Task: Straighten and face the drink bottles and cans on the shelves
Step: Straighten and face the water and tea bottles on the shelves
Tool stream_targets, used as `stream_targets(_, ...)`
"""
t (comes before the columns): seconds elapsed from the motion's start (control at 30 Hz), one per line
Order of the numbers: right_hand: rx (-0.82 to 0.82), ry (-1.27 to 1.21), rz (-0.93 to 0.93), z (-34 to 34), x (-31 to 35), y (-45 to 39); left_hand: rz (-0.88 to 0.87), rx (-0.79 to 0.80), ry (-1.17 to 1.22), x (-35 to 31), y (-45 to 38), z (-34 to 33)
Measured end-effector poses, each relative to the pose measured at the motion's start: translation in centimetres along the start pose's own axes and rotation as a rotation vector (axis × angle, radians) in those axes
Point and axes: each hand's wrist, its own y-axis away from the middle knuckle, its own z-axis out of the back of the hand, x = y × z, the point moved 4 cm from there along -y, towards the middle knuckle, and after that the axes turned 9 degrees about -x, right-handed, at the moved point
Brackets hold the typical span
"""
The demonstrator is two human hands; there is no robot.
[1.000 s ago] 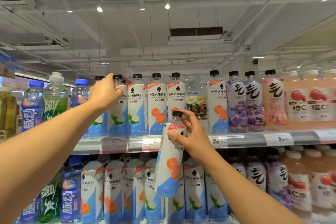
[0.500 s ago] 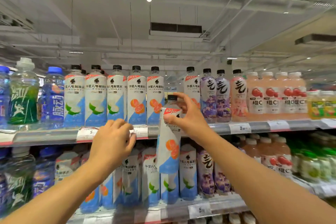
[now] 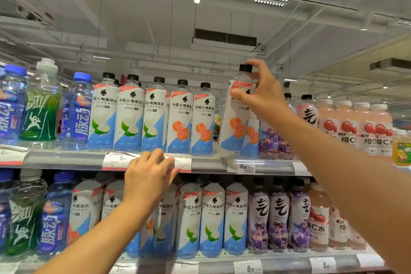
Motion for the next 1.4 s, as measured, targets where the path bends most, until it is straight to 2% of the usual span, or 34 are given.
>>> stream_targets(0.33, 0.099, 0.154, 0.118, -4.5, 0.0, -0.4, 0.060, -0.001, 0.030, 0.0, 0.0, 0.1)
stream_targets(0.53, 0.179, 0.211, 0.035, -5.8, -1.8, -0.8, 0.064, -0.022, 0.031, 0.0, 0.2, -0.1)
stream_targets(0.63, 0.216, 0.404, 0.006, -5.8, -2.4, -1.9, 0.073, -0.013, 0.037, 0.0, 0.1, -0.1)
stream_targets(0.73, 0.247, 0.727, 0.128, -5.9, -1.8, -3.0, 0.075, 0.002, 0.045, -0.2, -0.1, 0.3)
stream_targets(0.83, 0.290, 0.829, 0.227, -6.0, -1.3, -3.8, 0.074, 0.052, 0.026, -0.3, -1.1, 0.6)
stream_targets(1.0, 0.383, 0.856, 0.207, -6.2, -2.1, -4.0, 0.094, 0.159, 0.063, -1.2, -6.9, 0.7)
stream_targets(1.1, 0.400, 0.773, 0.140, -6.2, -2.8, -3.8, 0.094, 0.110, 0.152, -2.3, -13.5, 1.2)
stream_targets(1.17, 0.398, 0.733, 0.121, -6.1, -3.1, -3.7, 0.050, 0.099, 0.129, -2.8, -17.8, 0.7)
stream_targets(1.27, 0.399, 0.676, 0.105, -6.3, -3.4, -3.7, -0.032, 0.213, -0.021, -3.4, -22.8, -1.1)
stream_targets(1.4, 0.396, 0.668, 0.120, -6.6, -3.9, -4.0, 0.045, 0.467, -0.093, -3.7, -25.5, -4.5)
